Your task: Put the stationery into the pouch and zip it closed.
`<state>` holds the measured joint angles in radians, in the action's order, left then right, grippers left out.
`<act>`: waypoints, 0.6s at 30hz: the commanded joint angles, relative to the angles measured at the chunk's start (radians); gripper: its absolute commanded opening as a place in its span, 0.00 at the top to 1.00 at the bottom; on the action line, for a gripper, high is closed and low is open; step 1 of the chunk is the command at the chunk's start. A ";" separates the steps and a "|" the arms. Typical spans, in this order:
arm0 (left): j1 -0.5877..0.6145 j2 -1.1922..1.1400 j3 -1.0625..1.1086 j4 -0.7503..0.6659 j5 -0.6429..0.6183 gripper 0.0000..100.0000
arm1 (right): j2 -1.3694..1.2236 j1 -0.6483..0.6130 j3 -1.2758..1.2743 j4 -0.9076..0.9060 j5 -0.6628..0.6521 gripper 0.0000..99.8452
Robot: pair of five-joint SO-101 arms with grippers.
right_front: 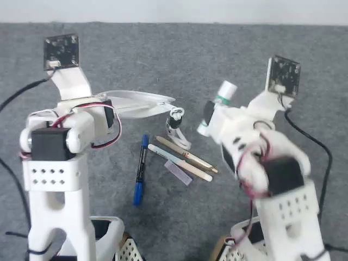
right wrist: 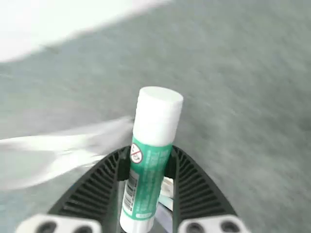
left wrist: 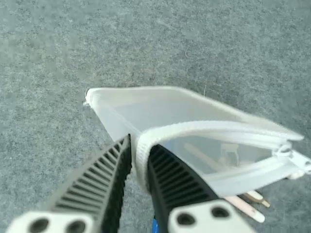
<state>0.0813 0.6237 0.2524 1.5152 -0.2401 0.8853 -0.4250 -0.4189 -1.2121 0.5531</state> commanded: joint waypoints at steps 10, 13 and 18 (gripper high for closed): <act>0.046 -0.031 0.027 -0.032 -0.009 0.99 | 0.160 -0.226 -0.161 0.460 -0.232 0.99; 0.044 -0.031 0.027 -0.032 -0.009 0.99 | 0.160 -0.259 -0.226 0.584 -0.279 0.99; 0.044 -0.031 0.027 -0.032 -0.009 0.99 | 0.160 -0.323 -0.315 0.773 -0.364 0.99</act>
<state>0.1243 0.6206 0.2770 1.5152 -0.2401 1.0234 -0.7073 -0.7242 -0.5493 0.2432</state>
